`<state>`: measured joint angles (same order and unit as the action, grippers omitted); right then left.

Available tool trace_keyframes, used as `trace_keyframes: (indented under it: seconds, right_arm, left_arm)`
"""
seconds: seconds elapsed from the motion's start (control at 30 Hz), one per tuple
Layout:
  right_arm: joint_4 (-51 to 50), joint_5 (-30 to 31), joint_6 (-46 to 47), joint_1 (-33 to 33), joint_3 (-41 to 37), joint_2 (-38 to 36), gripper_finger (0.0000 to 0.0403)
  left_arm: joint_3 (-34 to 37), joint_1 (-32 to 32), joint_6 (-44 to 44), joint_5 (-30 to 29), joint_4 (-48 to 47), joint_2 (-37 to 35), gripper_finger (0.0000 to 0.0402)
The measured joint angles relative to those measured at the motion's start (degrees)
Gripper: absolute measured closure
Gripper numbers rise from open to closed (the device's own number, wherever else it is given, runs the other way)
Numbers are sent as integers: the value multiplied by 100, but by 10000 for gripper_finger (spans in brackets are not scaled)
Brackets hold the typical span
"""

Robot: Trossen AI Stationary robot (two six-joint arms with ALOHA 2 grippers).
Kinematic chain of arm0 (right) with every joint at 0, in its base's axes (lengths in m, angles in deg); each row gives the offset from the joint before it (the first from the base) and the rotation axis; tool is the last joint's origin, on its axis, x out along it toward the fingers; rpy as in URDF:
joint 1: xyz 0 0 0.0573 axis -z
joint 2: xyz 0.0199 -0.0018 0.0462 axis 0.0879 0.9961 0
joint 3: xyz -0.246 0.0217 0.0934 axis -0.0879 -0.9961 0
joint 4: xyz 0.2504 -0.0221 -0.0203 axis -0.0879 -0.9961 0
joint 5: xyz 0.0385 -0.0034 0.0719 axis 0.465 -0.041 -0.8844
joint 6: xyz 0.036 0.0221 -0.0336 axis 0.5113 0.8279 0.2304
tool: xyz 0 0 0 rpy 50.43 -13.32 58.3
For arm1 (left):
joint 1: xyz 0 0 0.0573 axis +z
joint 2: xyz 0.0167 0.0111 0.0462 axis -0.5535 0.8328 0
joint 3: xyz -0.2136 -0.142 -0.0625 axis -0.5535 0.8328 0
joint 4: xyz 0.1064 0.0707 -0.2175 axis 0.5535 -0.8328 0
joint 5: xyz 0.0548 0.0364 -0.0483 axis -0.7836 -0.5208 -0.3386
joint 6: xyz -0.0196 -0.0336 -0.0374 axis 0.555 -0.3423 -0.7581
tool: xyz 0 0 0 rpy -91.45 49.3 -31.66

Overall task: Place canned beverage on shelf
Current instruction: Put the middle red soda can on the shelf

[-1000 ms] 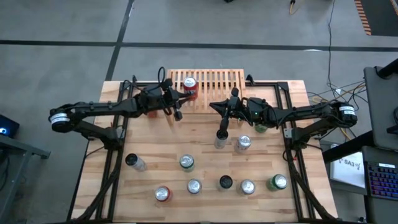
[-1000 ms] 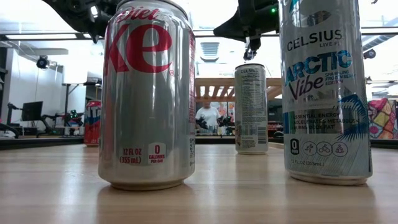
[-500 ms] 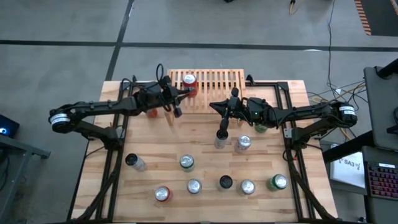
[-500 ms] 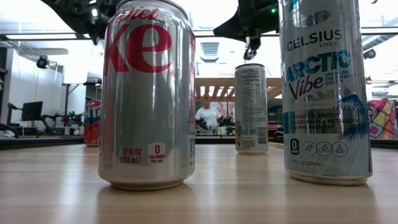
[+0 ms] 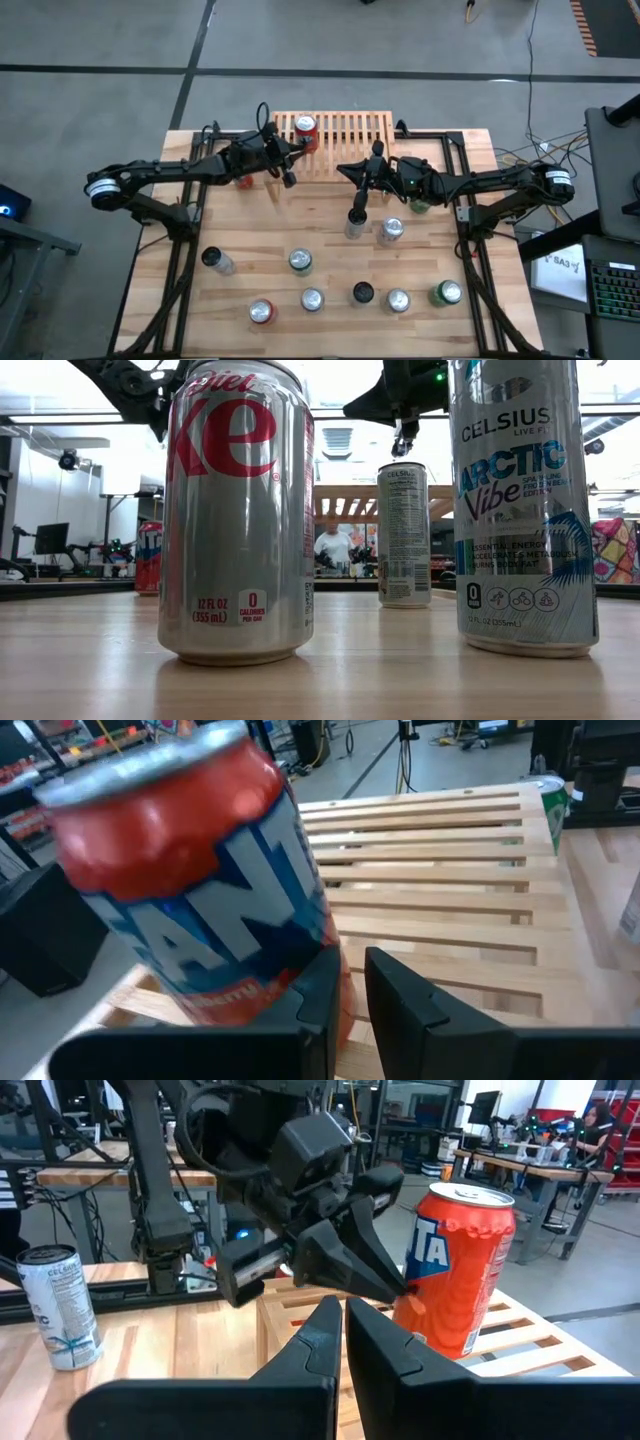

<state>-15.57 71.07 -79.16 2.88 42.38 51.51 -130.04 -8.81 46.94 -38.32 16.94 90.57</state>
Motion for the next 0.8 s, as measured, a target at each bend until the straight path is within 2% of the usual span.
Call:
trace_keyframes:
  seconds: [0.8]
  right_arm:
    - [-13, 0, -66, 0, 0, 0, 394]
  left_arm:
    - [0, 204, -18, -44, 287, 136, 367]
